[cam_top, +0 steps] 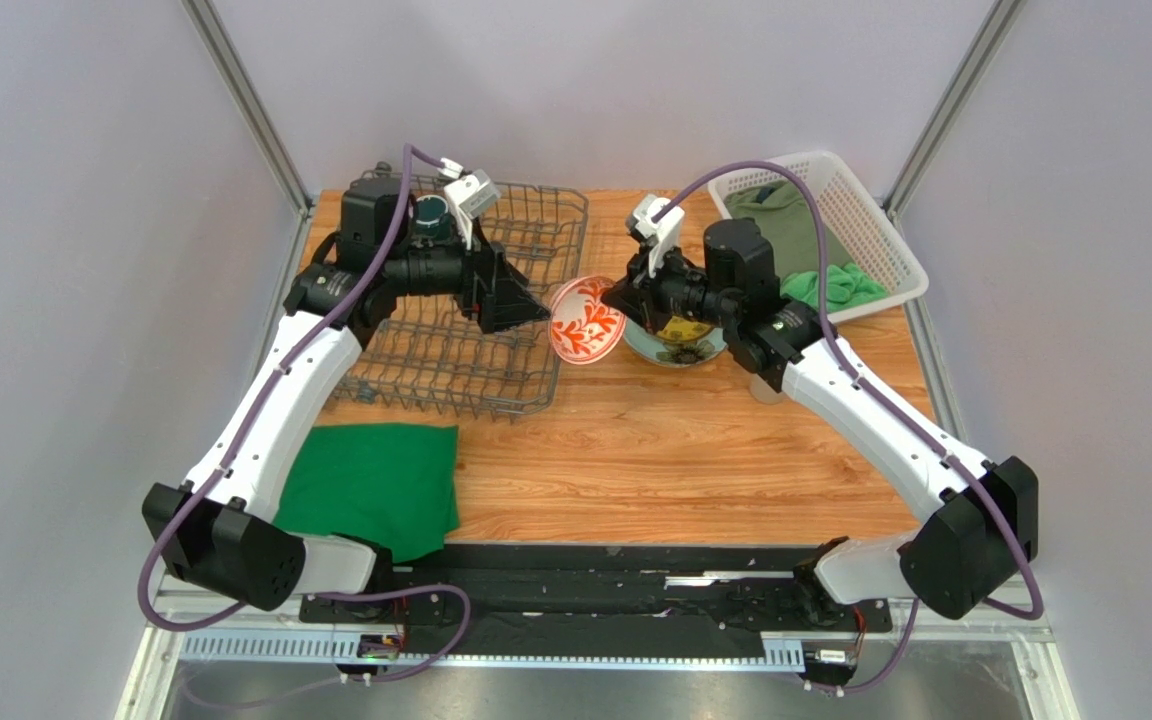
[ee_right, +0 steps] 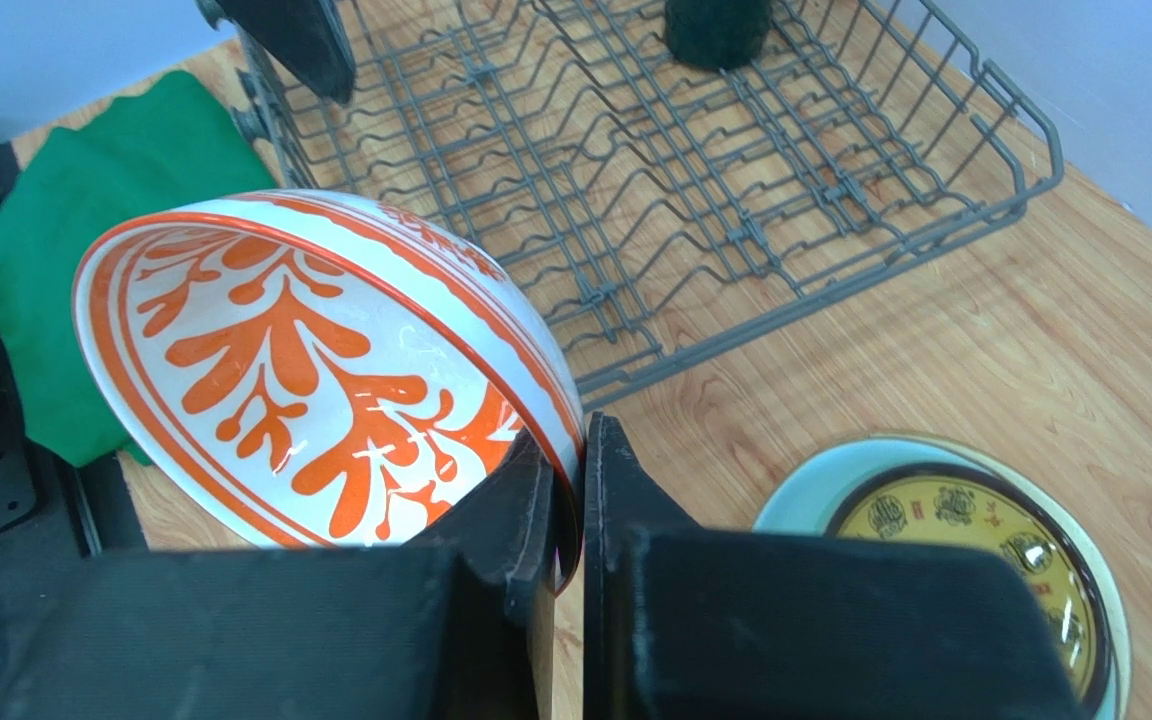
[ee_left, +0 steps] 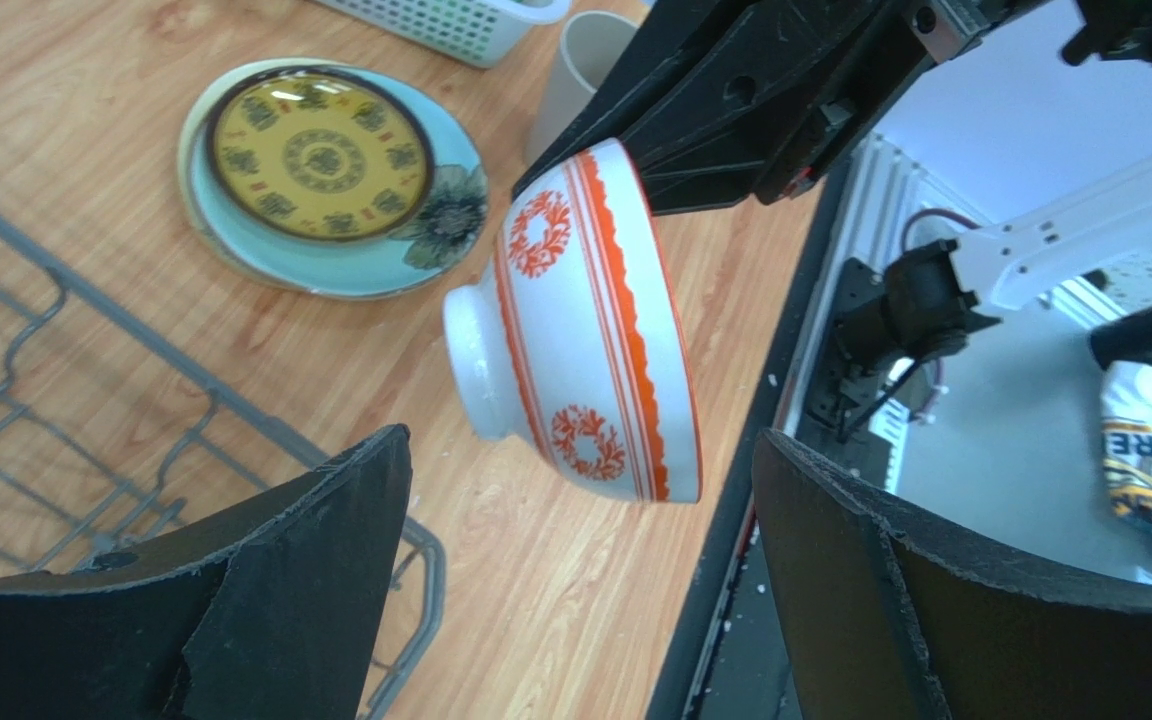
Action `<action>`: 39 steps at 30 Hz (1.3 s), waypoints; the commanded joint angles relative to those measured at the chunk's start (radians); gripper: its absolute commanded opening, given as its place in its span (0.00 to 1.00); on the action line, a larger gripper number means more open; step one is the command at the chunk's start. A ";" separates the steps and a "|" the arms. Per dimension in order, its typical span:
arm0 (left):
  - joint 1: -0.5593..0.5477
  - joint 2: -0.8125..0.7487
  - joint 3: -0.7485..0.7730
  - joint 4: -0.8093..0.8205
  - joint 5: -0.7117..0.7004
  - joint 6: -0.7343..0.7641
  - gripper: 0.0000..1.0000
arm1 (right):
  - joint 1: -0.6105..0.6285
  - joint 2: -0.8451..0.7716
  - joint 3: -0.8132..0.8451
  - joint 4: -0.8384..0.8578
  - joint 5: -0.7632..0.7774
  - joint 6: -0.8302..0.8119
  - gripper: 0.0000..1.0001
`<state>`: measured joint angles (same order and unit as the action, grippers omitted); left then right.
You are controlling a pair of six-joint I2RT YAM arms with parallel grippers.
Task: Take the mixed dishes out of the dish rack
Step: Pick up the bowl from the dish rack, then place the bowl at the center of the board.
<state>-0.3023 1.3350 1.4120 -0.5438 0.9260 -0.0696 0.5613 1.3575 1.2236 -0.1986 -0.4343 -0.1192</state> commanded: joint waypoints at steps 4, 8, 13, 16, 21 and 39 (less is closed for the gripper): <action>0.025 -0.048 0.044 -0.097 -0.145 0.132 0.91 | -0.026 -0.015 0.047 -0.157 0.101 -0.092 0.00; 0.029 -0.045 0.042 -0.142 -0.193 0.180 0.91 | -0.044 0.003 0.036 -0.272 0.155 -0.135 0.00; 0.031 -0.031 0.033 -0.189 -0.227 0.232 0.91 | -0.086 0.058 0.062 -0.419 0.157 -0.175 0.00; 0.031 -0.013 0.027 -0.214 -0.231 0.252 0.89 | -0.104 0.097 0.062 -0.499 0.146 -0.210 0.00; 0.031 0.009 0.008 -0.219 -0.237 0.264 0.89 | -0.107 0.158 0.037 -0.591 0.141 -0.264 0.00; 0.031 0.052 0.002 -0.265 -0.197 0.301 0.88 | -0.161 0.298 0.010 -0.722 0.154 -0.445 0.00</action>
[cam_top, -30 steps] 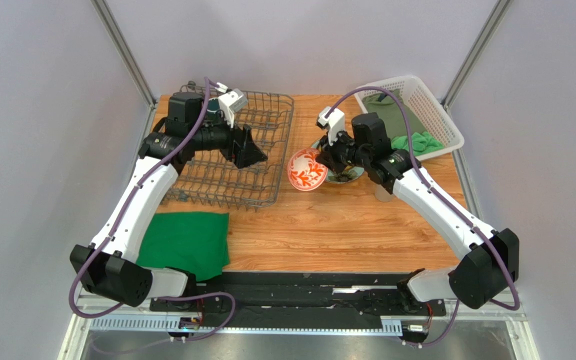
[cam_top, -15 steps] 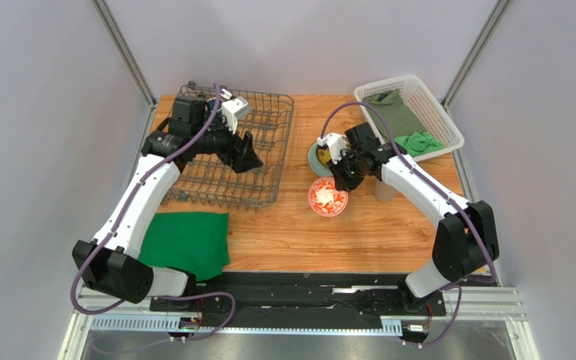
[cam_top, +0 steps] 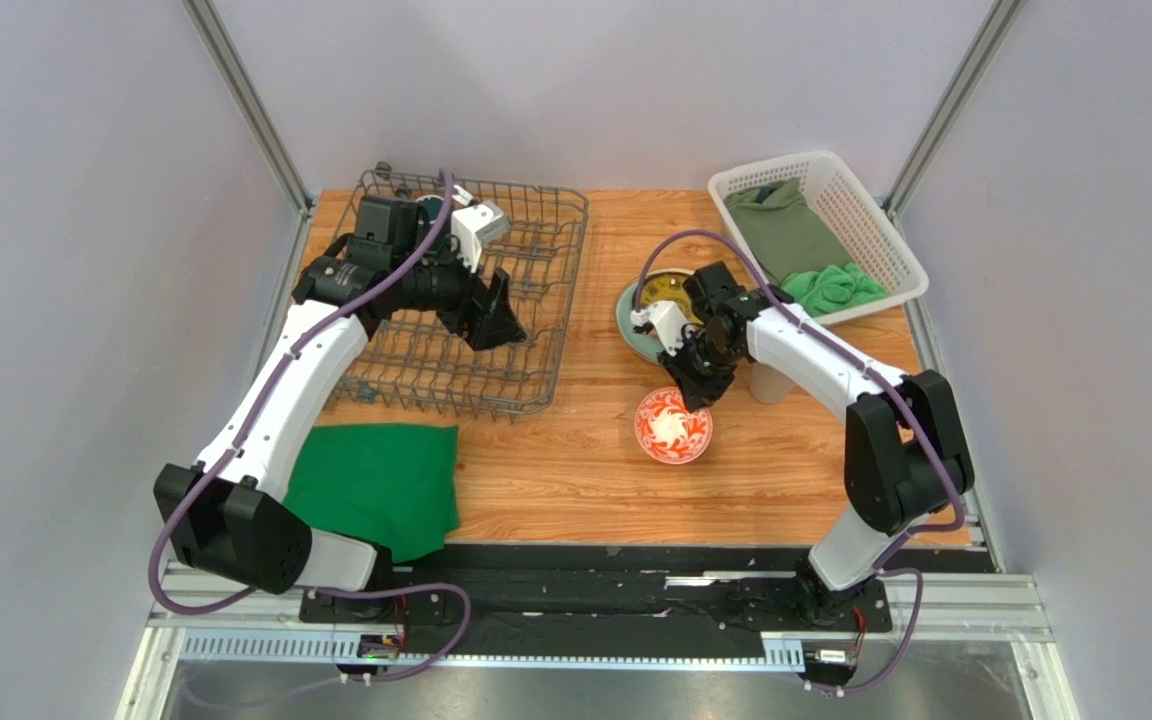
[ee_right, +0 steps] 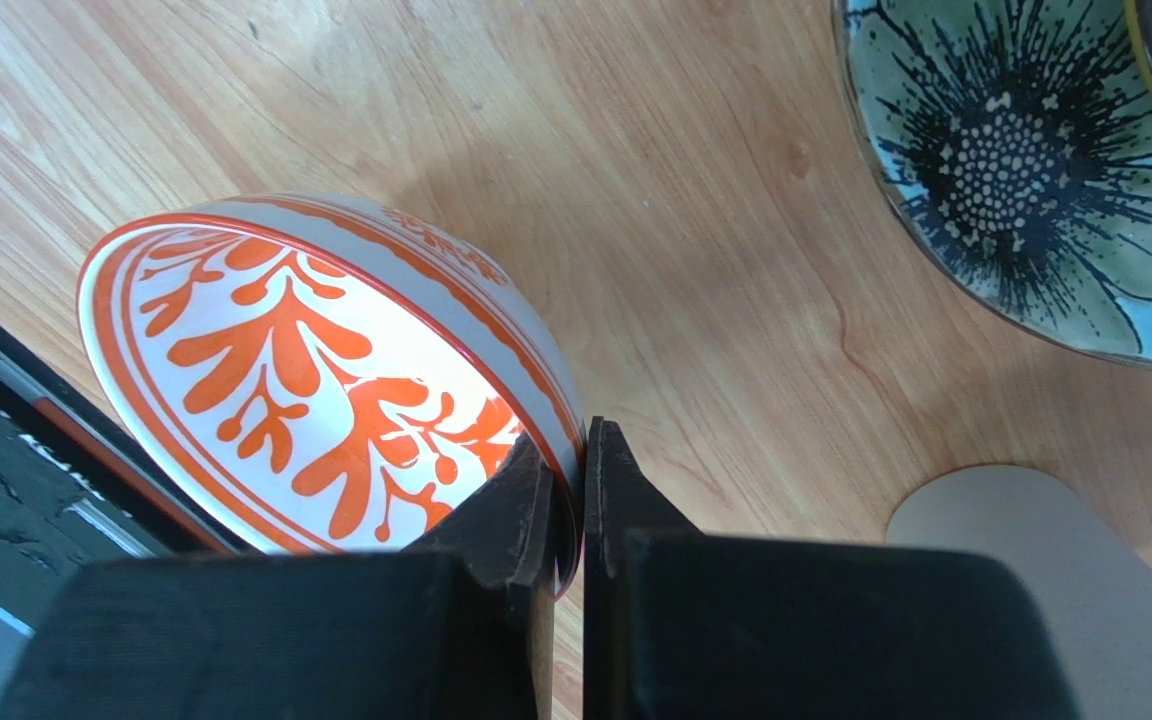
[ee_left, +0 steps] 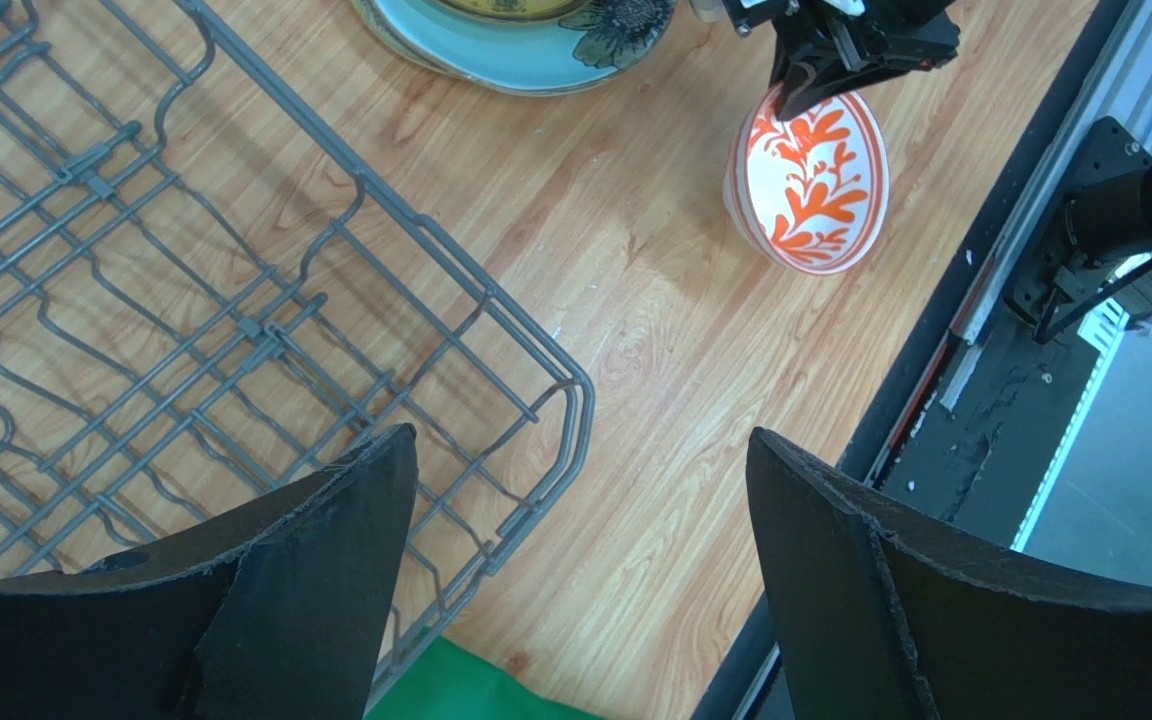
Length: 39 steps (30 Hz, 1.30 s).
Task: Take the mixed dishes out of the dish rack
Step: Place the bowl at the center of the board.
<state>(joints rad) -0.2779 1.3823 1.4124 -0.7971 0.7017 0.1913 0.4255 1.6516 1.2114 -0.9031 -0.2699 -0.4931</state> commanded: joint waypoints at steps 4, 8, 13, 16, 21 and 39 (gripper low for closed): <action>0.006 0.009 0.003 -0.013 0.033 0.040 0.88 | -0.069 0.031 0.039 -0.036 -0.009 -0.110 0.00; 0.006 0.017 0.005 -0.013 0.041 0.039 0.87 | -0.103 0.059 0.065 -0.052 -0.014 -0.139 0.00; 0.006 0.024 0.010 -0.014 0.042 0.036 0.87 | -0.132 0.089 0.094 -0.065 -0.012 -0.170 0.00; 0.006 0.027 0.013 -0.014 0.045 0.034 0.87 | -0.143 0.102 0.112 -0.069 -0.011 -0.180 0.00; 0.006 0.031 0.014 -0.017 0.048 0.034 0.86 | -0.154 0.135 0.135 -0.074 -0.005 -0.191 0.00; 0.006 0.035 0.026 -0.031 0.055 0.040 0.86 | -0.157 0.180 0.171 -0.048 0.029 -0.160 0.17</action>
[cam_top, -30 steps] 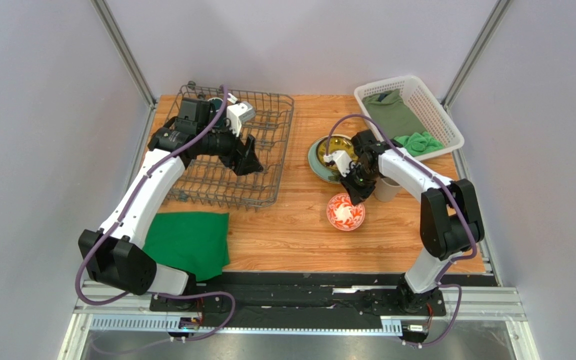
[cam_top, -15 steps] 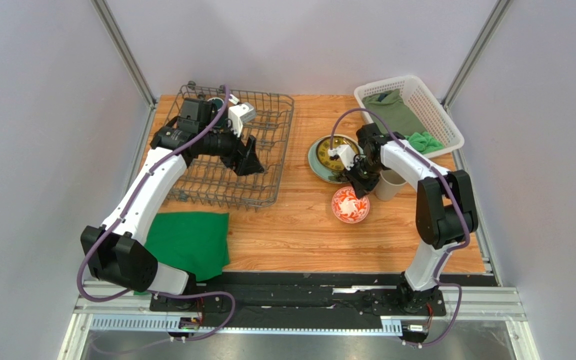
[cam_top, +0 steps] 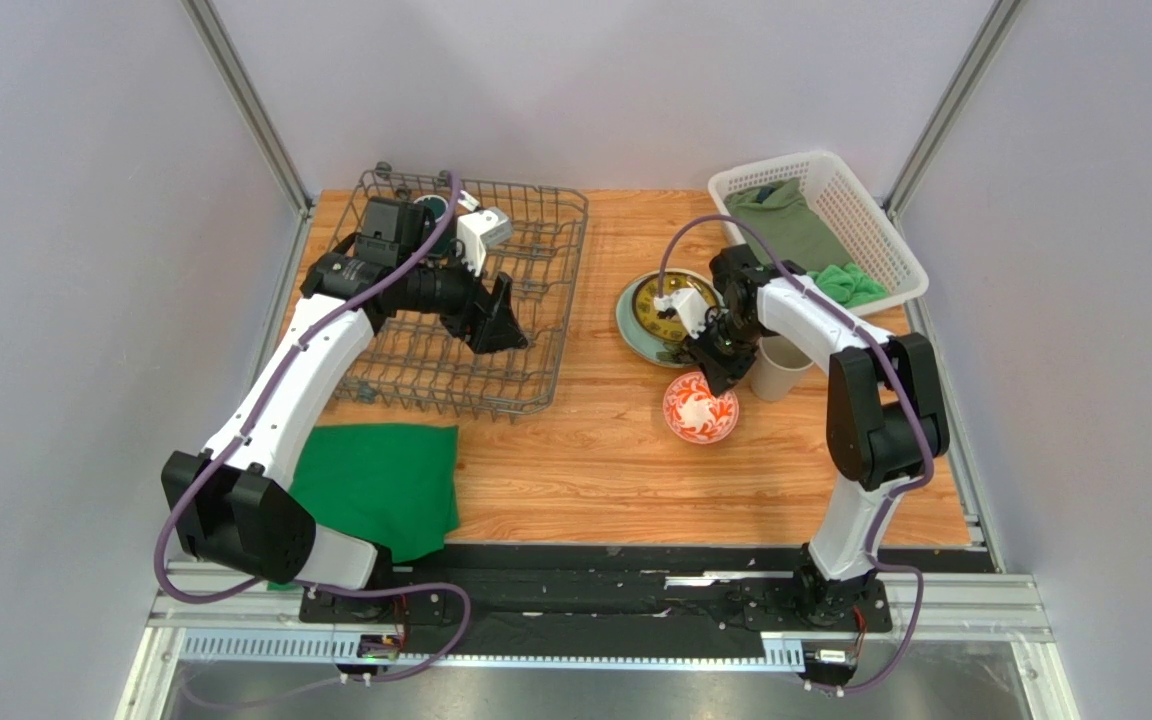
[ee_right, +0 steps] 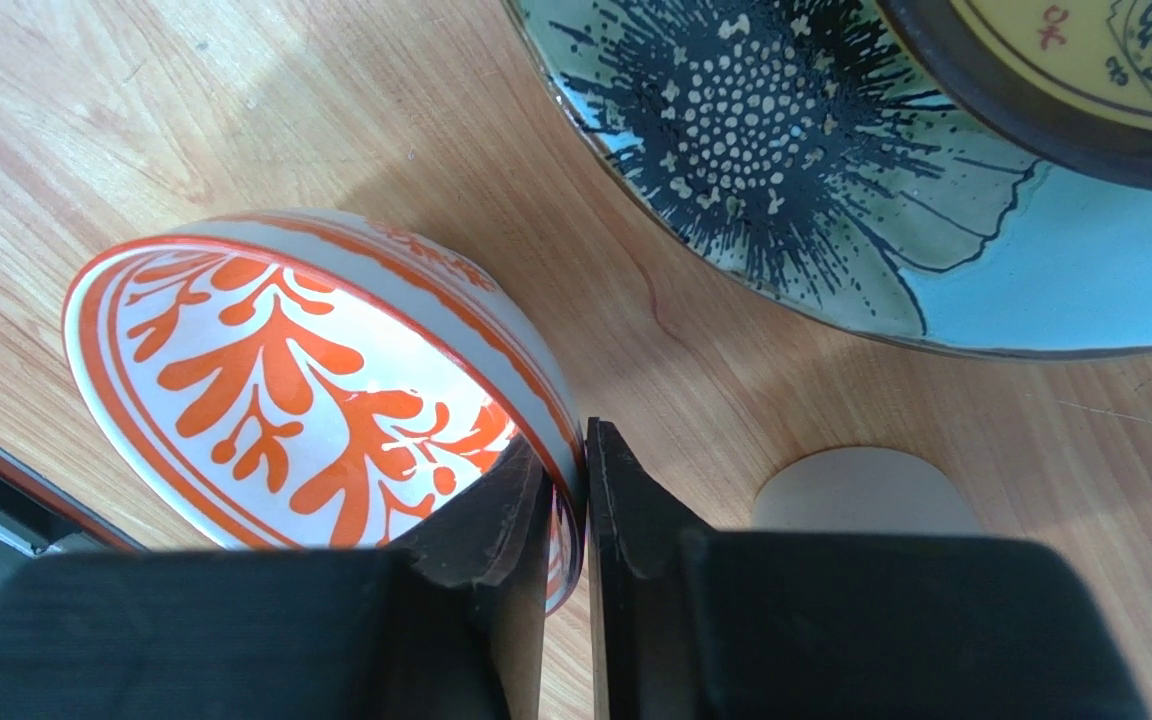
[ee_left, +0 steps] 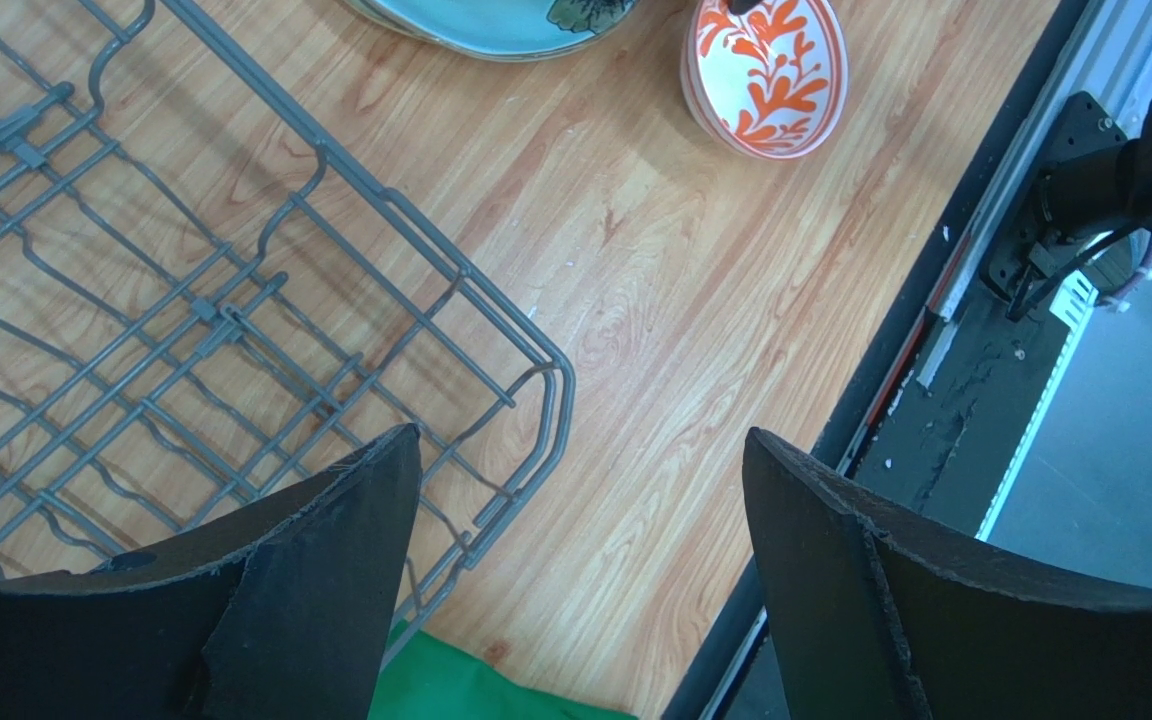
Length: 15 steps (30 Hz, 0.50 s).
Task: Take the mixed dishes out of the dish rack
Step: Place the bowl at the center of the board.
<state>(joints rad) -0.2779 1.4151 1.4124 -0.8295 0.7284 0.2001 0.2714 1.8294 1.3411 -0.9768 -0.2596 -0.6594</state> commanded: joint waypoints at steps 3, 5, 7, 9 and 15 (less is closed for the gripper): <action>0.006 0.008 0.031 0.003 0.026 0.032 0.86 | -0.003 0.004 0.049 0.030 0.022 0.014 0.24; 0.006 0.010 0.034 0.003 0.028 0.028 0.86 | -0.003 0.005 0.055 0.030 0.025 0.018 0.28; 0.006 0.013 0.036 0.003 0.028 0.030 0.86 | -0.003 0.008 0.059 0.033 0.033 0.021 0.32; 0.006 0.016 0.037 0.004 0.028 0.030 0.86 | -0.003 0.010 0.062 0.035 0.037 0.023 0.35; 0.006 0.013 0.045 0.035 -0.024 0.027 0.86 | -0.003 -0.001 0.084 0.038 0.046 0.035 0.43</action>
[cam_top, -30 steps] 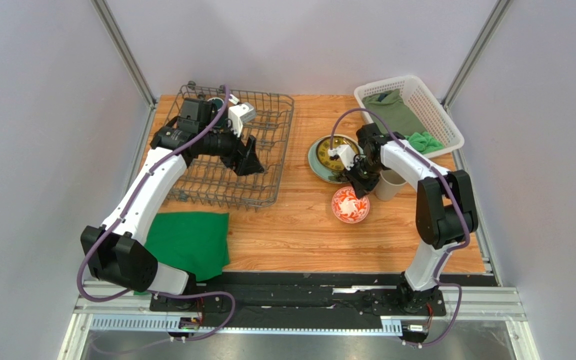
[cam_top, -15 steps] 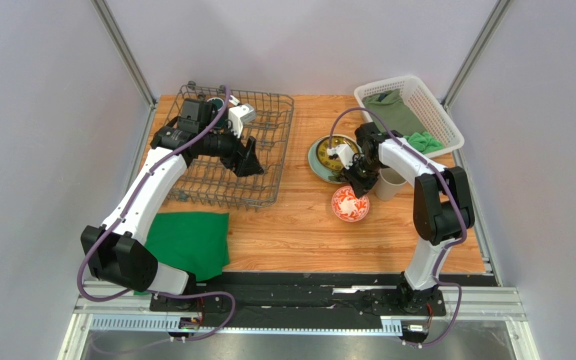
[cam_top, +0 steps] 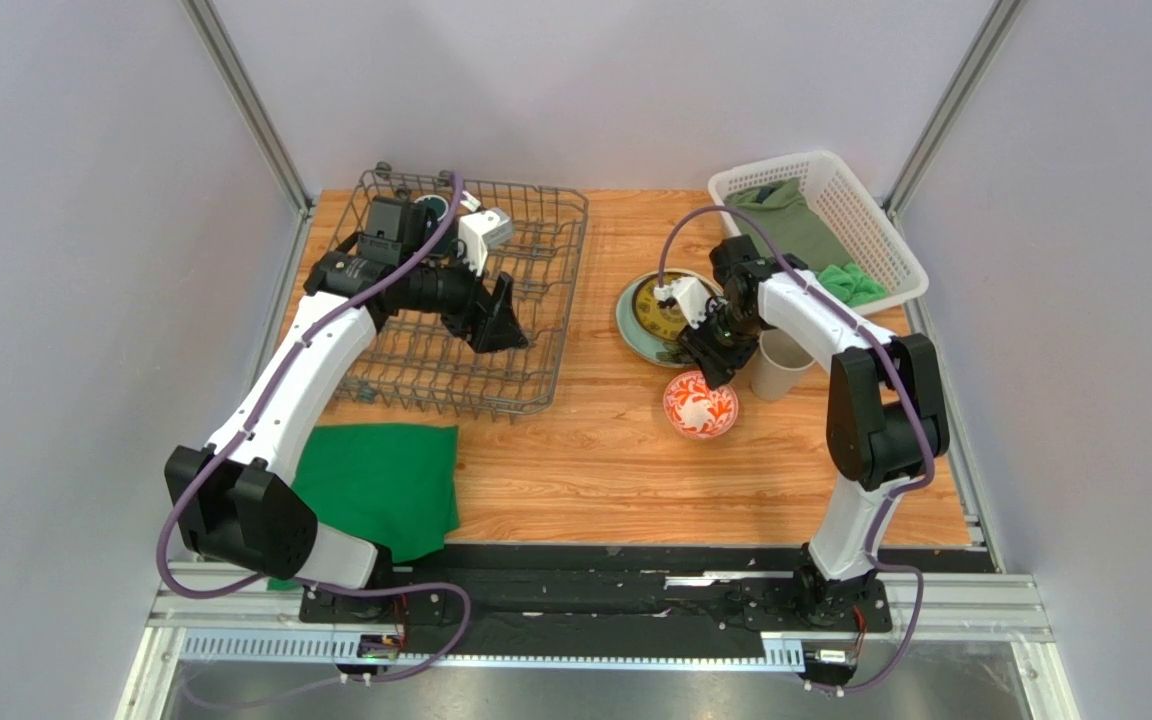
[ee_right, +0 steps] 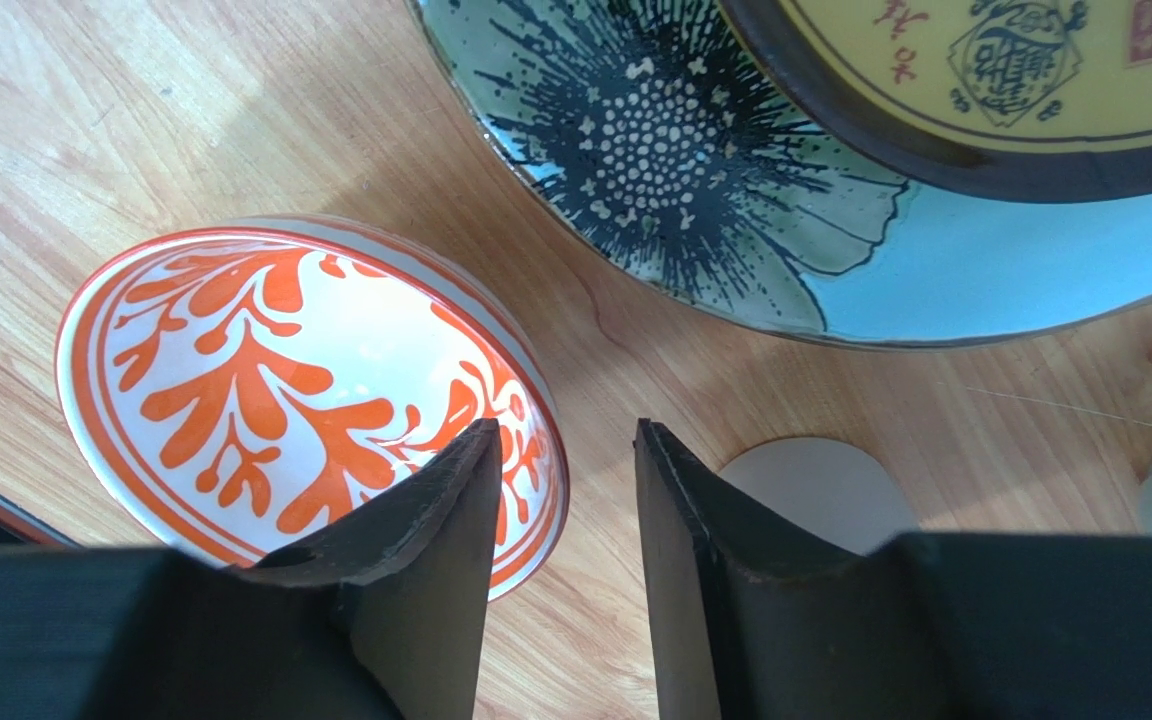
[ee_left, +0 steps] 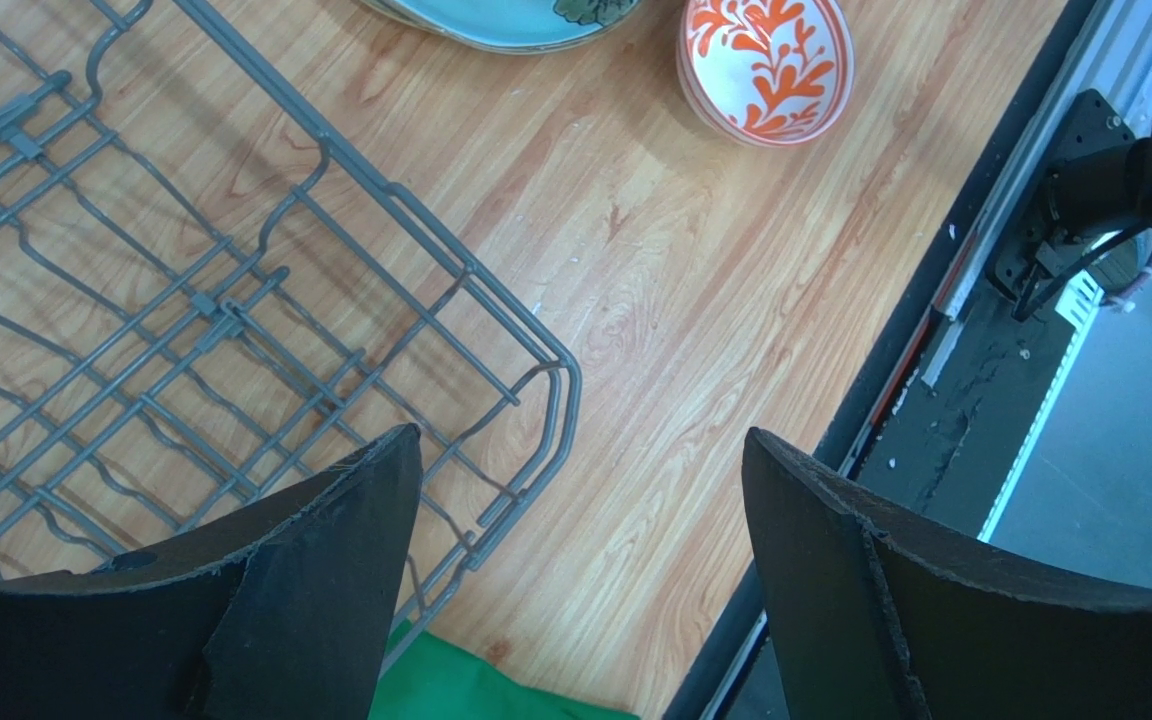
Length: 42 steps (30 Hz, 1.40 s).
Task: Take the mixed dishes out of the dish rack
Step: Place the bowl at the center of the board.
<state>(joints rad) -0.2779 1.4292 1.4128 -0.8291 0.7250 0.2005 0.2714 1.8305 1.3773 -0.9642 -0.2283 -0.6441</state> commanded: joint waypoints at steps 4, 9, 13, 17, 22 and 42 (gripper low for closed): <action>0.006 0.004 0.058 0.073 -0.161 0.040 0.86 | -0.001 -0.037 0.068 0.033 0.017 0.034 0.48; 0.006 0.042 0.089 0.131 -0.347 0.095 0.87 | 0.000 -0.080 0.101 0.042 0.018 0.049 0.57; 0.014 0.092 0.113 0.174 -0.519 0.135 0.89 | 0.000 -0.115 0.129 0.062 0.018 0.069 0.64; 0.065 0.195 0.193 0.180 -0.546 0.151 0.91 | 0.003 -0.157 0.144 0.093 0.007 0.089 0.68; 0.164 0.324 0.299 0.182 -0.510 0.209 0.98 | 0.014 -0.192 0.135 0.124 -0.017 0.113 0.75; 0.296 0.824 0.833 0.133 -0.556 0.451 0.99 | 0.063 -0.405 -0.101 0.400 -0.022 0.201 0.91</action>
<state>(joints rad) -0.0154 2.2032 2.1433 -0.6849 0.1730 0.5789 0.3244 1.4734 1.2884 -0.6582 -0.2535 -0.4671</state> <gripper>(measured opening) 0.990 0.906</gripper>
